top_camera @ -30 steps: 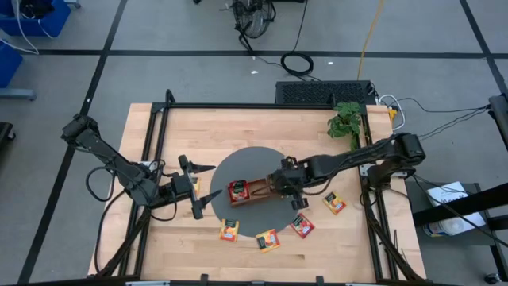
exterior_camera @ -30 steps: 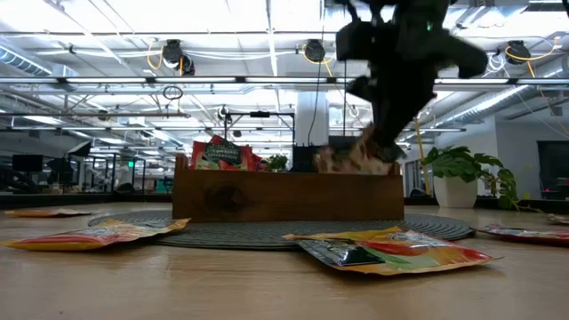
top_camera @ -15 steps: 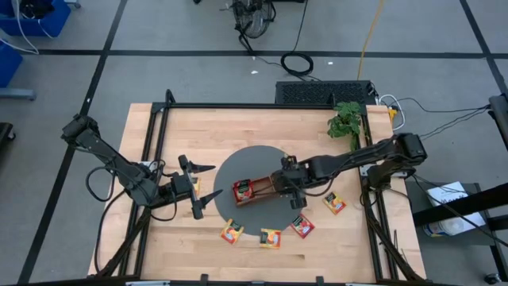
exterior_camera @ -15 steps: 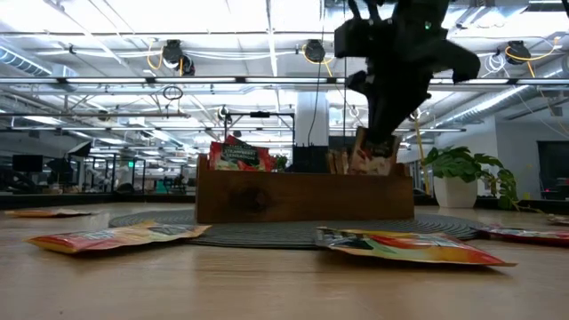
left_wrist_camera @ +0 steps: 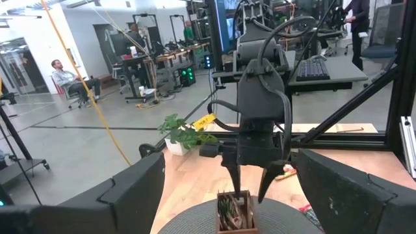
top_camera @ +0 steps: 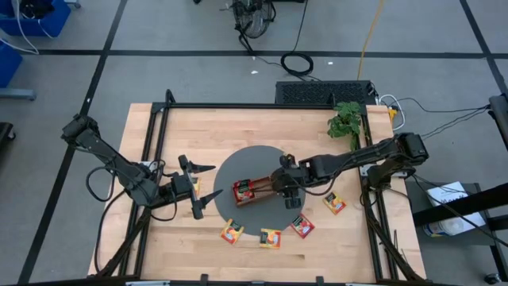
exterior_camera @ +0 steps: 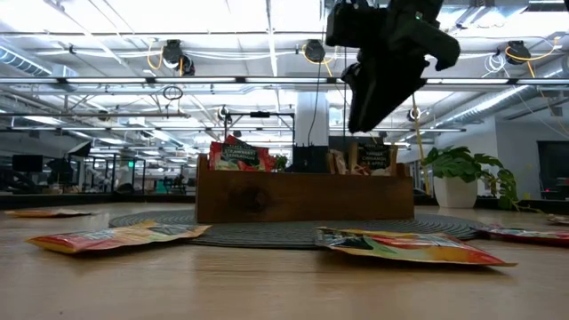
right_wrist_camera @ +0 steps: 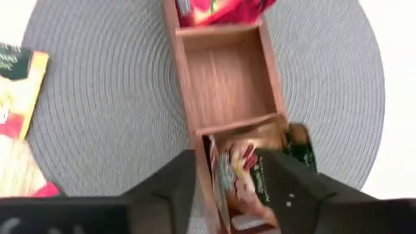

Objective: Pick & Place Tea
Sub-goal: Put the yellow tea bag into the right section of the wooden organizer

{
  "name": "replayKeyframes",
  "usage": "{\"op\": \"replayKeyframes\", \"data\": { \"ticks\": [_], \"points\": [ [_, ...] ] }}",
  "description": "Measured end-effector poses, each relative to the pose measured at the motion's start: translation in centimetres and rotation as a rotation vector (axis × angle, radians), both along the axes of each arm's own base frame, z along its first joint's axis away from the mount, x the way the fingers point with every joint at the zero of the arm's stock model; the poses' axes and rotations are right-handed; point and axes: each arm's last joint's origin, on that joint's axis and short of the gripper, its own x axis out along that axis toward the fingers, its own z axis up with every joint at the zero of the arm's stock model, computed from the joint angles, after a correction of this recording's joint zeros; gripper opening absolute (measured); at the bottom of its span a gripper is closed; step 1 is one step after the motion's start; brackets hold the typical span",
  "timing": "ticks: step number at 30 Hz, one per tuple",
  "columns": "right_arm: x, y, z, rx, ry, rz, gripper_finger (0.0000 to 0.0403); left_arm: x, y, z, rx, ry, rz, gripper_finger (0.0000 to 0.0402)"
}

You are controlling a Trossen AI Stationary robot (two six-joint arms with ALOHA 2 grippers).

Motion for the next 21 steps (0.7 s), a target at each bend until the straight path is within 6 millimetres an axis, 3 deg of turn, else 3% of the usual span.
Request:
{"op": "replayKeyframes", "data": {
  "ticks": [4,8,10,13,17,21],
  "points": [
    [-0.3,-0.1,1.6,0.011,-0.09,0.0,0.0196,0.0,0.0,0.0,0.004,0.001,0.0,0.034],
    [-1.9,-0.4,4.5,0.036,-0.195,-0.053,0.0196,0.0,0.0,0.0,0.004,0.003,0.0,0.034],
    [-2.9,-0.4,4.9,0.086,-0.225,-0.049,0.0184,0.0,0.0,0.0,0.004,0.004,0.0,0.034],
    [-3.5,0.3,3.5,0.191,-0.227,0.031,0.0143,0.0,0.0,-0.1,0.009,0.01,0.0,0.034],
    [-3.4,1.2,-0.1,0.222,-0.146,0.15,0.0031,0.0,0.0,-0.1,0.011,0.011,0.0,0.034],
    [-3.0,1.5,-1.5,0.138,-0.131,0.153,0.0005,0.0,0.0,-0.1,0.007,0.009,0.001,0.034]
  ]
}}
